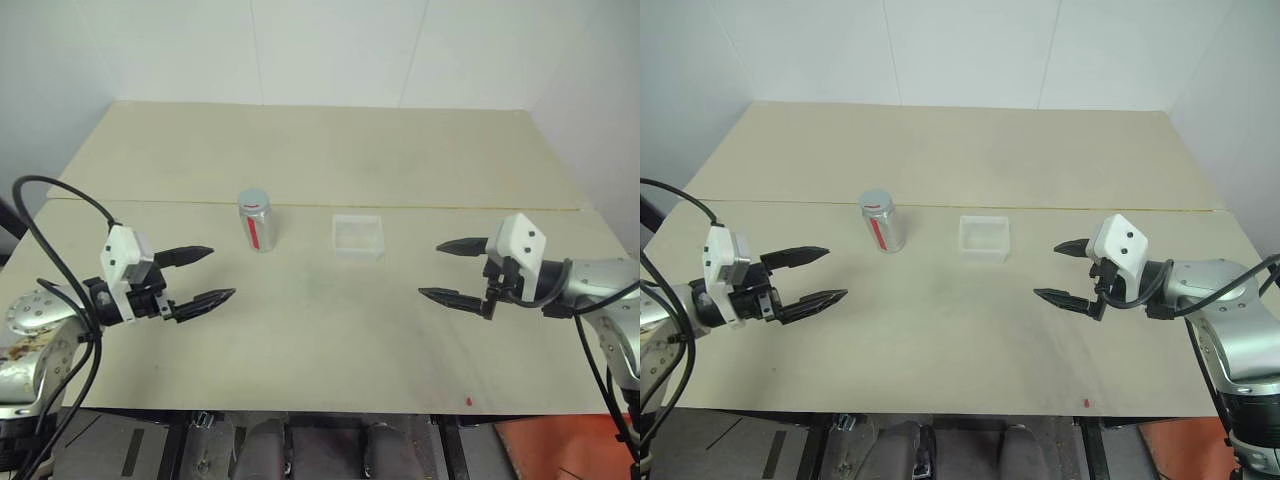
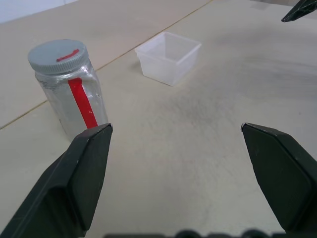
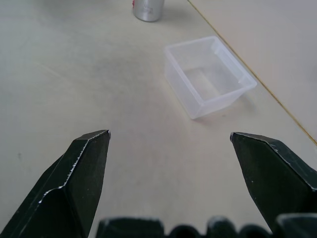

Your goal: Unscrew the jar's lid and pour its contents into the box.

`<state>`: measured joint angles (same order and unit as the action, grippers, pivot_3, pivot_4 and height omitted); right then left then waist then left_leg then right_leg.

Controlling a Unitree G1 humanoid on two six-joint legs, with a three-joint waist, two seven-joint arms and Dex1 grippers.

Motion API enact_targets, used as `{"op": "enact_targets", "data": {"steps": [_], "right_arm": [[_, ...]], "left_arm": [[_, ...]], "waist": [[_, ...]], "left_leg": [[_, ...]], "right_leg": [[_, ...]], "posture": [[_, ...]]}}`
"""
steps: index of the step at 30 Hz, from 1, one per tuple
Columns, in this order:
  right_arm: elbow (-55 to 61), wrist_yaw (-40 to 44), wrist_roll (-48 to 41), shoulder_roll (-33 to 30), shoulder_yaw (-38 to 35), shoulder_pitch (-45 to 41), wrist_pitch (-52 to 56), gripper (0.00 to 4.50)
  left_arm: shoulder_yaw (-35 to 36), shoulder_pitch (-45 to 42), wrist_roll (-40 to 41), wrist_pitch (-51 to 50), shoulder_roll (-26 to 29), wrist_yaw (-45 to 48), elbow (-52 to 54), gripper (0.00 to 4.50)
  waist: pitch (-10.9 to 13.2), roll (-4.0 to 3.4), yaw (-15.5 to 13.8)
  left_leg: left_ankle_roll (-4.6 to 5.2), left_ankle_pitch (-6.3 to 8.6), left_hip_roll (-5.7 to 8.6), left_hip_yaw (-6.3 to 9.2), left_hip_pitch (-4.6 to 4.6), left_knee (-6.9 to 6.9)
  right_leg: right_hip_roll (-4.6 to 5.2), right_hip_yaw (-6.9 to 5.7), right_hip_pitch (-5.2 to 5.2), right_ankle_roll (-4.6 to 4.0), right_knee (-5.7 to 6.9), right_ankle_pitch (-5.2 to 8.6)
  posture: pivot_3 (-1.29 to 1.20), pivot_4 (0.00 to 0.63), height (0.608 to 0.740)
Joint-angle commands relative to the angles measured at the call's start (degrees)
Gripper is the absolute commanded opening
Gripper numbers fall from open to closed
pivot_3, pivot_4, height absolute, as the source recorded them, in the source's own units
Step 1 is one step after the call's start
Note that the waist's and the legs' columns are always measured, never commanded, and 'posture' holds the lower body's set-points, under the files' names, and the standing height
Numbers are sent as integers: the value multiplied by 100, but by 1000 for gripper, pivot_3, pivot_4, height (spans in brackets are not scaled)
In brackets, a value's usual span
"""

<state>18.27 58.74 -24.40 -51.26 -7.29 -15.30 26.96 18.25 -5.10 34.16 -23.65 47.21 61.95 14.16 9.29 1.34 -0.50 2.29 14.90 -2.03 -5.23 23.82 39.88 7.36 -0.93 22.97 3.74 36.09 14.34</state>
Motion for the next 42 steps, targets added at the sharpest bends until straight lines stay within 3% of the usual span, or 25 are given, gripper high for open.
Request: {"op": "enact_targets", "data": {"steps": [1, 16, 30, 35, 42], "right_arm": [[205, -39, -191, 77, -44, -271, 4, 4490], [144, -209, -12, -3, -46, -31, -72, 4490], [204, -269, -28, 24, -2, -90, -23, 4490], [249, -305, -41, 25, -5, -104, -3, 4490], [365, -351, -50, 17, -63, -1, 9, 4490]], "left_arm": [[154, -37, 64, 138, 76, 49, 109, 4500], [11, -179, -150, 247, -64, -136, 52, 4500], [-1167, -167, -2263, 940, -2778, -3876, 172, 4500], [-1382, -465, -2733, 1385, -3214, -4411, -287, 4500], [-1397, -898, -2911, 1532, -3369, -4738, -878, 4500]], "waist": [[0, 0, 1], [0, 0, -2], [0, 2, -20], [-1, 2, -22], [-1, 2, -22]], "left_leg": [[0, 0, 0, 0, 0, 0], [0, 0, 0, -2, 1, 0], [5, 3, 4, 8, -6, 4], [5, 3, 5, 16, -10, 3], [6, 3, 5, 17, -9, 3]], "right_leg": [[0, 0, 0, 0, 0, 0], [0, 1, 1, 0, 1, 0], [2, 1, -17, -1, -2, -2], [2, -7, -26, -1, -4, -2], [2, -9, -28, 0, -9, -2]], "posture": [[0, 150, 740], [0, 150, 740], [0, 150, 740], [0, 150, 740], [0, 150, 740]]}}
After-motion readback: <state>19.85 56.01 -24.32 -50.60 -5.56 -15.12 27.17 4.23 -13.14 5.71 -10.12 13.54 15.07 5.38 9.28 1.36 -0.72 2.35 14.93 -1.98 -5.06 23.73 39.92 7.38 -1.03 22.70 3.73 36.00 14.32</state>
